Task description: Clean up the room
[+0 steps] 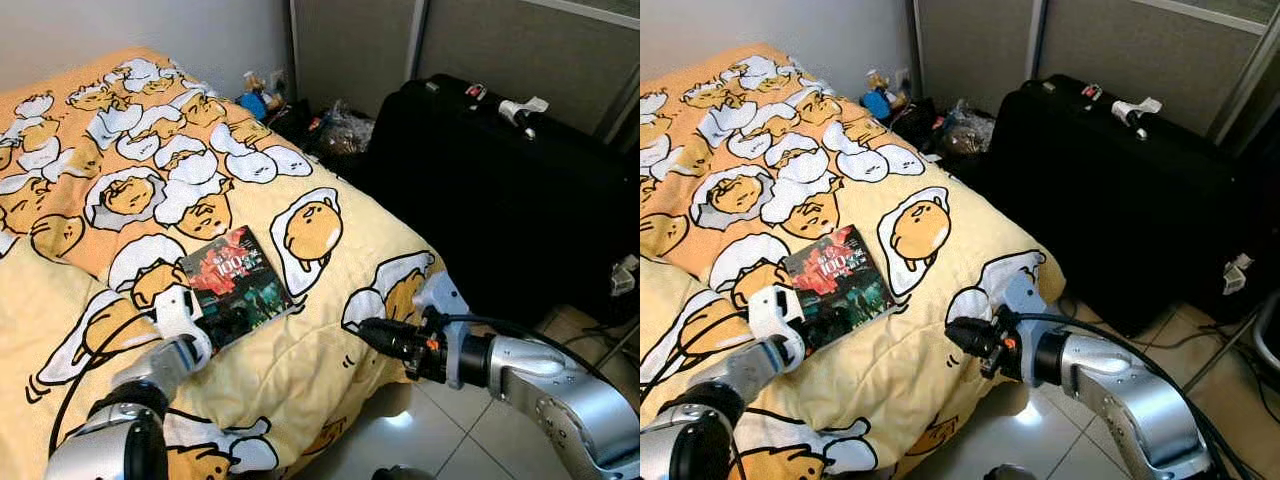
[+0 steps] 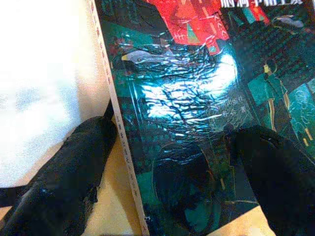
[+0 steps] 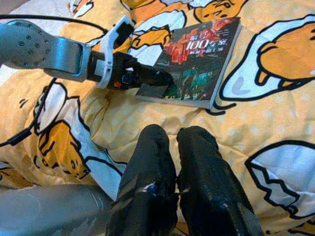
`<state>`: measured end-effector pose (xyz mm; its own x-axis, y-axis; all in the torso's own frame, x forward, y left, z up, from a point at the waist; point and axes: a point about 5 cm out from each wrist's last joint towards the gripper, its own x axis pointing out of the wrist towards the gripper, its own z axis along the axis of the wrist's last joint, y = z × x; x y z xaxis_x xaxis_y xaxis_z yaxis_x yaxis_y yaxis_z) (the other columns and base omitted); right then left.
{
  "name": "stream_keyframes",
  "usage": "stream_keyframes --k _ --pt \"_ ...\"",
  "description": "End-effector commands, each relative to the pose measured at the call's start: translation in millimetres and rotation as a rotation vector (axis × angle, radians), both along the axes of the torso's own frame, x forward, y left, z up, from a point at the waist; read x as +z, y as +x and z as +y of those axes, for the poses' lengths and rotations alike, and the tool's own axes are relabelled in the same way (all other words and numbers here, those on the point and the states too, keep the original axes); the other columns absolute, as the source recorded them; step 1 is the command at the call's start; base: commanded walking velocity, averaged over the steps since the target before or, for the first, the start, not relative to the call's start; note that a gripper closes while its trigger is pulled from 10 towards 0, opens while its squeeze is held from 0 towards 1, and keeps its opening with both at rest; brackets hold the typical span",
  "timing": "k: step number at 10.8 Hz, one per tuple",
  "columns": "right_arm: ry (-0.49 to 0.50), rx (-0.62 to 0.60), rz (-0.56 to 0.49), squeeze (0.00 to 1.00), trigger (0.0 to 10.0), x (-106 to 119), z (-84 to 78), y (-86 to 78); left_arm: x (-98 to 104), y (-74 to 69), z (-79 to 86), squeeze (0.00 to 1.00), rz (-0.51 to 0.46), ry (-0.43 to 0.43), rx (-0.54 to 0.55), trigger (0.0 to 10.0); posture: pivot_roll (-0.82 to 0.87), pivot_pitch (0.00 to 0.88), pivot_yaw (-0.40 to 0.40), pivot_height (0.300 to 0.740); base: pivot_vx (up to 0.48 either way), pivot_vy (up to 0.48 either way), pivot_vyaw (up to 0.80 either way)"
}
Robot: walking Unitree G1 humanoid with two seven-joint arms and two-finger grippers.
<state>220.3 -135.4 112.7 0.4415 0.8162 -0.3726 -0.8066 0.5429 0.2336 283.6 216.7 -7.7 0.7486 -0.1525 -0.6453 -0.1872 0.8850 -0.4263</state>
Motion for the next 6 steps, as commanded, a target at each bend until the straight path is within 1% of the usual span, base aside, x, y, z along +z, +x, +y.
stream_keyframes --k 1,2,3,4,5,6 --pt "-0.005 0.018 0.016 0.0 10.0 -2.7 -1.6 -4.9 -9.8 -7.7 -6.7 0.0 0.062 0.01 -0.001 10.0 -0.14 0.033 0.084 0.74 0.0 0.0 0.0" --pt "-0.006 0.019 0.02 0.0 10.0 -2.9 -2.4 -6.2 -7.2 -3.7 -13.9 0.0 0.038 -0.065 0.007 10.0 -0.15 0.032 0.089 0.74 0.0 0.0 0.0" --pt "-0.005 0.016 0.021 0.0 10.0 -2.6 -3.6 -6.5 5.1 7.4 -28.3 0.0 -0.059 -0.275 -0.006 10.0 -0.16 0.029 0.095 0.74 0.0 0.0 0.0" --pt "-0.002 0.008 0.02 0.0 10.0 -2.3 -4.5 -6.4 15.3 16.3 -34.6 0.0 -0.125 -0.368 -0.003 10.0 -0.15 0.028 0.097 0.74 0.0 0.0 0.0" --pt "-0.002 0.007 0.022 0.0 10.0 -3.1 -4.1 -6.7 21.5 21.2 -38.9 0.0 -0.156 -0.431 -0.007 10.0 -0.15 0.032 0.097 0.74 0.0 0.0 0.0" --pt "-0.001 0.01 0.024 0.0 10.0 -3.4 -2.9 -7.3 21.2 21.1 -39.8 0.0 -0.151 -0.434 -0.012 10.0 -0.15 0.034 0.097 0.74 0.0 0.0 0.0"
